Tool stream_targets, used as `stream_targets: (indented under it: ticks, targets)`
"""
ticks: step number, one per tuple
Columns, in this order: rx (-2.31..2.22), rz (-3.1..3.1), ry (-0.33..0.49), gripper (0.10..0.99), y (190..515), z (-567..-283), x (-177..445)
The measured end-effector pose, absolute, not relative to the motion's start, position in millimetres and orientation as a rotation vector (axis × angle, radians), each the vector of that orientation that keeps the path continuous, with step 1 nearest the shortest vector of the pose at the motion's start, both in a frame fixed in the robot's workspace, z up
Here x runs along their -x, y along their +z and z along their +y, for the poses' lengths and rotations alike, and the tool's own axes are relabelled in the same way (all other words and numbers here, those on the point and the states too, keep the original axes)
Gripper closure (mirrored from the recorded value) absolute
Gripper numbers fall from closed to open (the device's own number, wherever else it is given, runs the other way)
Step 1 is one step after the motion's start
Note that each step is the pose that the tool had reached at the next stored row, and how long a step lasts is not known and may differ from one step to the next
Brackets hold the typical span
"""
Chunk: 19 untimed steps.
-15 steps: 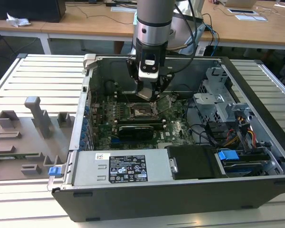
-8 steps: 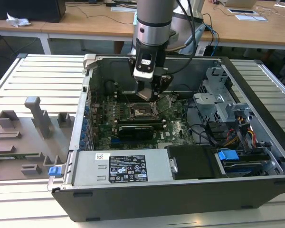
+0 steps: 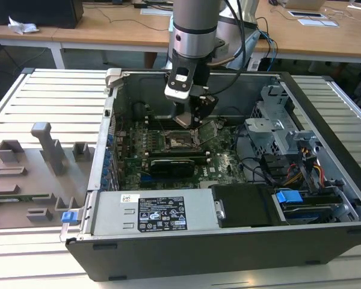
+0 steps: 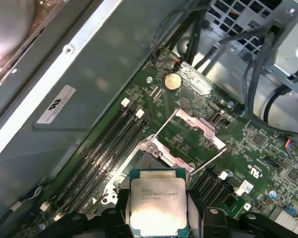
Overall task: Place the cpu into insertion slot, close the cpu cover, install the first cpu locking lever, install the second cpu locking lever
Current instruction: 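Place the cpu into insertion slot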
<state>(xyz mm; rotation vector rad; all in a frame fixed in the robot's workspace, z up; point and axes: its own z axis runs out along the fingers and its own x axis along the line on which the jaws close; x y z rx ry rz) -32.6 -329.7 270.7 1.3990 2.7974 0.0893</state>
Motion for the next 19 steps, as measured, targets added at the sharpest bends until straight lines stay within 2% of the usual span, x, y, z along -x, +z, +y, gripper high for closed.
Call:
stream_targets:
  ticks: [19]
  targets:
    - [-1.758,2.57,0.061,0.545,269.8,-329.7,32.6]
